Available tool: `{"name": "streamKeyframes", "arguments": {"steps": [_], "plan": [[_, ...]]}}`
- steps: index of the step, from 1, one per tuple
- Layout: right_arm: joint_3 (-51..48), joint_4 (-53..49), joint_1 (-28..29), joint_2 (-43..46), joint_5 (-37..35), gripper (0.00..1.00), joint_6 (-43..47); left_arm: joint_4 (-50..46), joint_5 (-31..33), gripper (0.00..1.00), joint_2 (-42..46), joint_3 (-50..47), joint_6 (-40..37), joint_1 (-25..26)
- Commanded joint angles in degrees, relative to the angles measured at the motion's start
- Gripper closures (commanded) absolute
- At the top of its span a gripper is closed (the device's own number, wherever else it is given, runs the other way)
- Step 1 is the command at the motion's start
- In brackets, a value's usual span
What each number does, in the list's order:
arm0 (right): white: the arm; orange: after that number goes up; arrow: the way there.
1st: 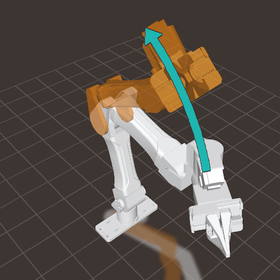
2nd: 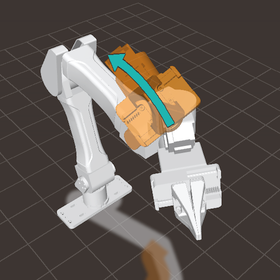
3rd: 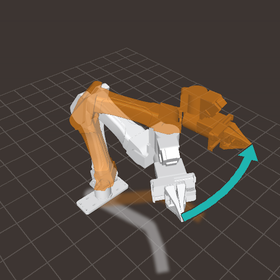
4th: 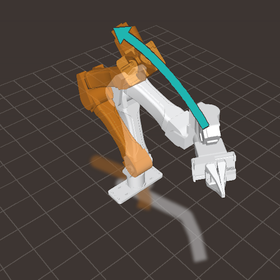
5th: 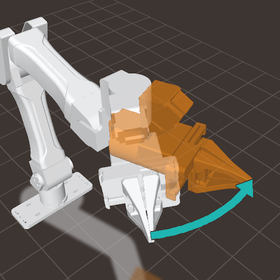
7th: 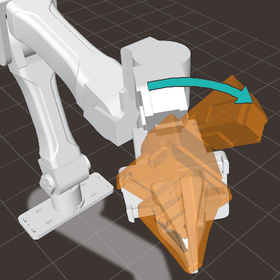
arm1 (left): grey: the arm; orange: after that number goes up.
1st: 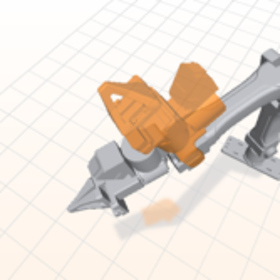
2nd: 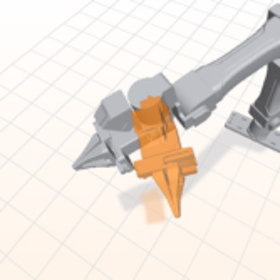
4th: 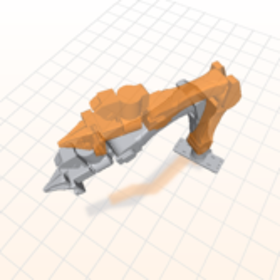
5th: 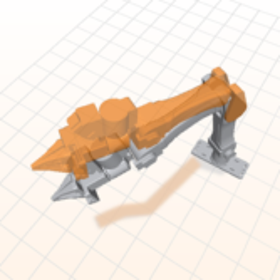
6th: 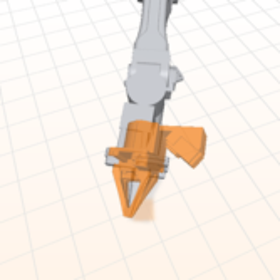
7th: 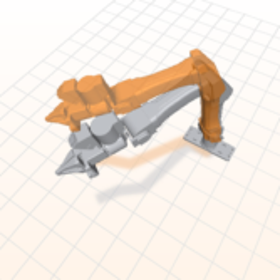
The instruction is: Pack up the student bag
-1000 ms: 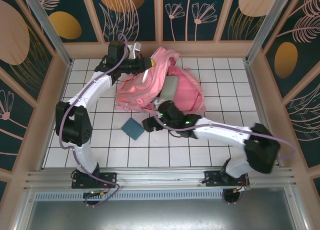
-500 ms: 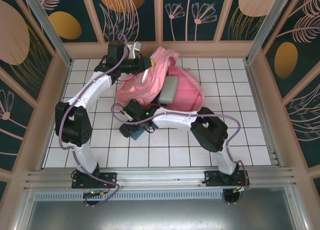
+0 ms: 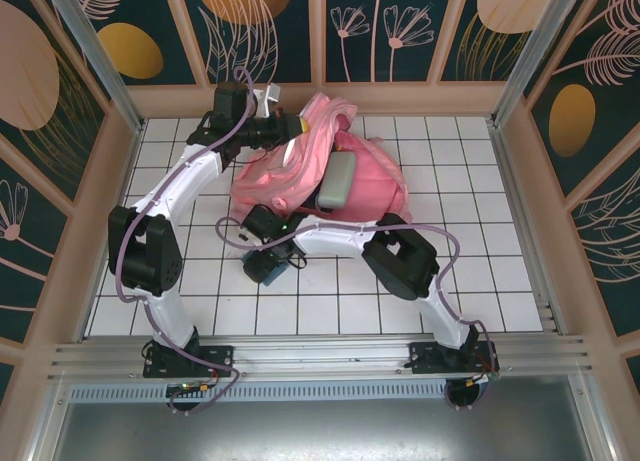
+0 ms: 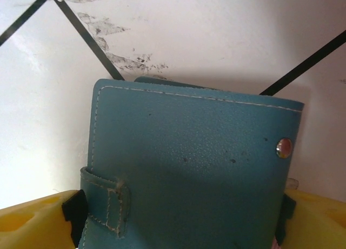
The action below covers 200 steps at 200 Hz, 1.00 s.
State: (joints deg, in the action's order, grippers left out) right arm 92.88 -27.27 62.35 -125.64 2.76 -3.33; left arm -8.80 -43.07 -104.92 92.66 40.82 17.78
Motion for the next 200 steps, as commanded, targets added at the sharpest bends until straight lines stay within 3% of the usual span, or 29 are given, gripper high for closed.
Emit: {"name": "streamKeyframes", "arguments": {"steps": [1, 40, 102, 147, 200], "plan": [[0.3, -6.4, 1.0, -4.5, -5.9, 0.13, 0.1, 4.5, 0.0, 1.0, 2.5, 0.2, -0.2, -0.9], [-0.9, -5.1, 1.6, -2.9, -6.9, 0.3, -1.9, 4.2, 0.1, 1.0, 2.9, 0.0, -0.6, -0.8], [-7.4, 0.6, 1.6, 12.3, -3.9, 0.64, -7.1, 3.5, 0.9, 1.0, 3.2, 0.4, -1.3, -0.9], [-20.4, 7.7, 0.5, 25.9, -6.0, 0.75, -12.8, 3.5, 1.1, 1.0, 4.2, -0.2, -1.4, -1.0], [-38.5, 16.7, -7.3, 47.5, -5.4, 0.86, -22.2, 3.8, 0.8, 1.0, 6.0, -0.7, -0.8, -0.9]]}}
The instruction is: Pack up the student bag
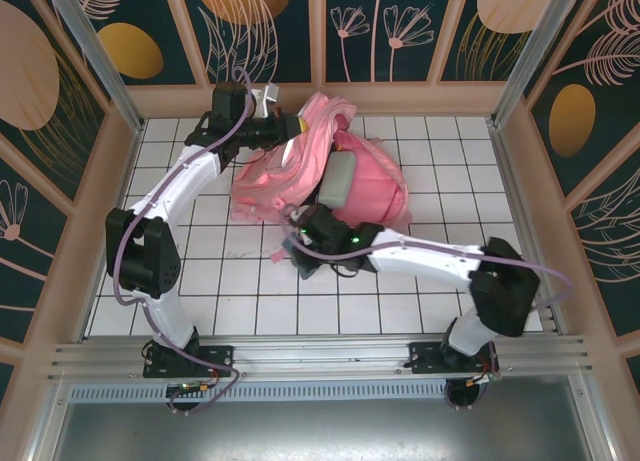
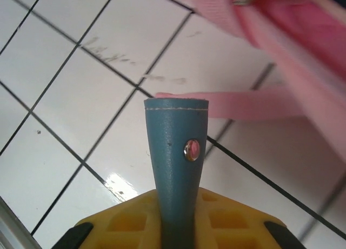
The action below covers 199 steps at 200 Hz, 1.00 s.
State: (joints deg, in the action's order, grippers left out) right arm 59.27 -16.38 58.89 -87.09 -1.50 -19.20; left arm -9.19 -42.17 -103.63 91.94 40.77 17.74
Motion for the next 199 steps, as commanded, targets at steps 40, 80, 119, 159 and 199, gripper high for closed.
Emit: {"name": "streamKeyframes", "arguments": {"steps": [40, 80, 119, 159, 199], "plan": [[-14.6, 13.5, -22.0, 24.9, 5.3, 0.87, -15.4, 6.0, -0.8, 1.0, 7.8, -1.7, 0.2, -0.9], [-9.7, 18.4, -30.4, 18.9, 10.4, 0.87, -17.8, 7.9, -3.0, 1.0, 8.1, -1.9, 2.6, -0.9], [-2.3, 26.8, -32.1, 6.2, 16.4, 0.87, -23.0, 9.2, -4.2, 1.0, 7.9, -2.6, 4.0, -0.9], [8.0, 32.1, -31.7, -8.6, 20.5, 0.85, -28.4, 8.9, -4.3, 1.0, 7.8, -2.1, 4.0, -0.8], [18.1, 26.7, -29.7, -19.3, 19.6, 0.34, -26.7, 8.6, -4.3, 1.0, 7.5, -2.1, 3.7, -0.8]]}}
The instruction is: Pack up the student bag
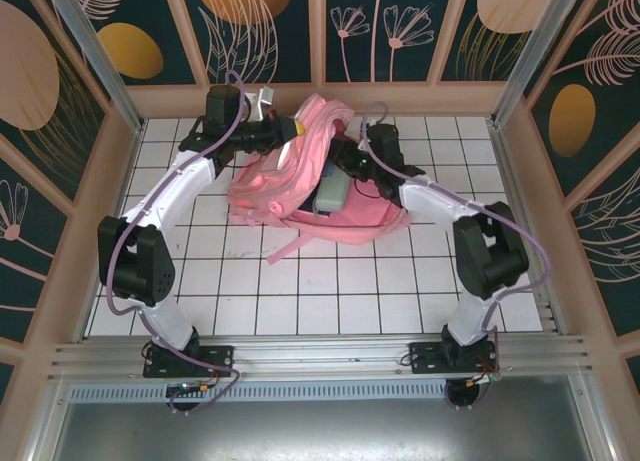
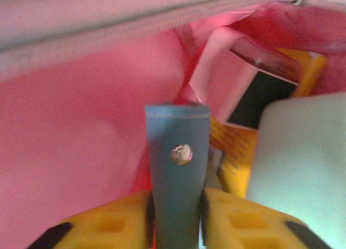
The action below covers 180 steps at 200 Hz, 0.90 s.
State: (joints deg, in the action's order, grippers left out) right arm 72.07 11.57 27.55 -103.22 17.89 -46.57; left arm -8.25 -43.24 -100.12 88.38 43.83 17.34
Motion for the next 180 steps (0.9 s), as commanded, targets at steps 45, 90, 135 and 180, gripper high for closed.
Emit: {"name": "streamKeyframes", "arguments": {"steps": [45, 90, 135, 180], "plan": [[-2.1, -3.1, 1.1, 3.8, -6.3, 0.22, 4.6, 6.5, -2.2, 1.0, 3.8, 0.4, -0.8, -0.5], [-10.5, -8.3, 0.9, 14.9, -14.9, 0.25, 10.3, 6.9, -1.6, 1.0, 3.7, -1.3, -1.1, -0.2], [-18.1, -14.9, -2.2, 27.7, -28.9, 0.27, 10.1, 2.4, 0.7, 1.0, 4.6, -5.3, -6.9, 2.9], [-22.5, -16.9, -10.5, 33.6, -29.5, 0.28, 10.1, -7.0, 6.8, 0.99, 5.1, -8.7, -16.8, 9.2]]}}
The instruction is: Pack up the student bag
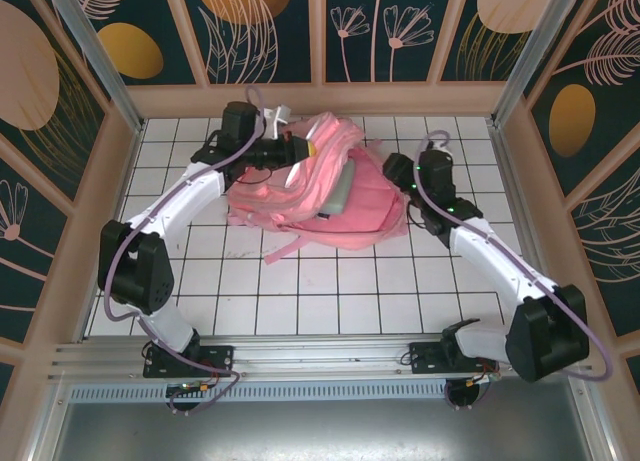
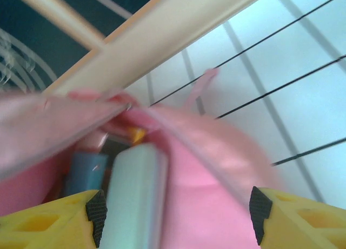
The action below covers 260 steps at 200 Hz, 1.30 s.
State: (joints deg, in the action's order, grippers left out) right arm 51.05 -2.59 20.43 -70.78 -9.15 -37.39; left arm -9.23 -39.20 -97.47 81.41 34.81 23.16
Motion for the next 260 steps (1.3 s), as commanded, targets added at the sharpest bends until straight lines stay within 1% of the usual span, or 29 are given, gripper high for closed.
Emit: {"name": "streamKeyframes", "arguments": {"steps": [1, 18, 37, 48, 63, 69, 82, 94, 103, 106, 117, 132, 142, 157, 179, 198, 209, 221, 236, 250, 260], "plan": [[-1.5, -2.7, -3.6, 1.1, -2.3, 0.28, 0.9, -6.3, 2.9, 0.99, 2.4, -1.8, -8.0, 3.5], [-1.7, -2.3, -6.2, 0.3, 0.5, 0.28, 1.5, -9.3, 4.8, 0.97, 1.3, -3.2, -11.4, 6.3], [-0.3, -2.5, -8.1, -1.8, 4.3, 0.28, 2.5, -13.0, 7.9, 0.98, -0.1, -4.4, -15.5, 10.1], [0.8, -2.5, -8.6, -3.1, 6.1, 0.28, 3.1, -16.5, 11.1, 0.98, -0.4, -4.0, -18.8, 13.0], [2.8, -2.7, -8.9, -5.1, 8.0, 0.28, 3.9, -21.3, 15.9, 0.97, -3.8, -2.9, -22.6, 17.8], [3.5, -2.4, -8.9, -6.0, 10.2, 0.28, 4.3, -22.6, 17.7, 0.96, -4.5, -2.4, -23.7, 19.5], [5.8, -2.4, -9.0, -8.9, 14.3, 0.27, 5.4, -24.8, 21.2, 0.91, -5.4, -2.6, -25.3, 22.3], [8.7, -2.5, -9.1, -12.6, 19.4, 0.25, 6.9, -23.3, 21.7, 0.86, -3.8, -5.1, -24.8, 22.8], [11.5, -3.8, -8.9, -15.7, 22.4, 0.24, 7.5, -21.1, 23.2, 0.77, -1.4, -7.9, -24.0, 22.8], [12.4, -4.1, -8.7, -16.8, 23.3, 0.24, 7.8, -20.4, 24.1, 0.72, -1.1, -8.7, -23.4, 22.7], [15.6, -5.3, -8.3, -20.6, 26.4, 0.23, 9.2, -18.0, 26.5, 0.6, 3.4, -11.5, -21.5, 22.4], [19.3, -7.2, -7.5, -24.8, 26.3, 0.22, 10.2, -13.0, 28.0, 0.49, 9.4, -16.3, -16.0, 20.5], [21.4, -7.8, -7.4, -27.3, 26.8, 0.22, 11.1, -9.3, 27.5, 0.43, 14.1, -20.1, -11.4, 17.5], [24.0, -8.5, -7.5, -30.1, 25.3, 0.22, 11.8, -4.7, 27.1, 0.36, 20.8, -26.1, -4.3, 12.3], [27.0, -10.2, -7.7, -33.5, 23.5, 0.25, 11.7, -3.1, 30.3, 0.36, 28.0, -34.0, 4.9, 6.3], [26.0, -10.5, -7.6, -34.5, 20.7, 0.27, 11.1, -5.2, 35.6, 0.37, 31.8, -38.1, 9.9, 2.7], [24.7, -10.2, -7.6, -34.6, 19.1, 0.29, 11.1, -5.6, 37.1, 0.38, 33.4, -40.7, 12.6, 0.2], [23.2, -9.3, -7.7, -34.9, 19.6, 0.3, 11.2, -4.2, 36.5, 0.38, 34.5, -43.0, 13.7, -2.2], [21.6, -8.6, -7.5, -35.2, 20.8, 0.32, 11.1, -3.1, 35.8, 0.35, 34.7, -44.0, 14.1, -3.9], [19.7, -7.7, -6.9, -34.7, 20.5, 0.32, 10.8, -3.1, 37.4, 0.34, 33.7, -43.9, 14.1, -5.5], [18.5, -7.1, -6.5, -34.4, 20.4, 0.33, 10.4, -2.9, 38.3, 0.35, 32.5, -44.5, 15.1, -8.3]]}}
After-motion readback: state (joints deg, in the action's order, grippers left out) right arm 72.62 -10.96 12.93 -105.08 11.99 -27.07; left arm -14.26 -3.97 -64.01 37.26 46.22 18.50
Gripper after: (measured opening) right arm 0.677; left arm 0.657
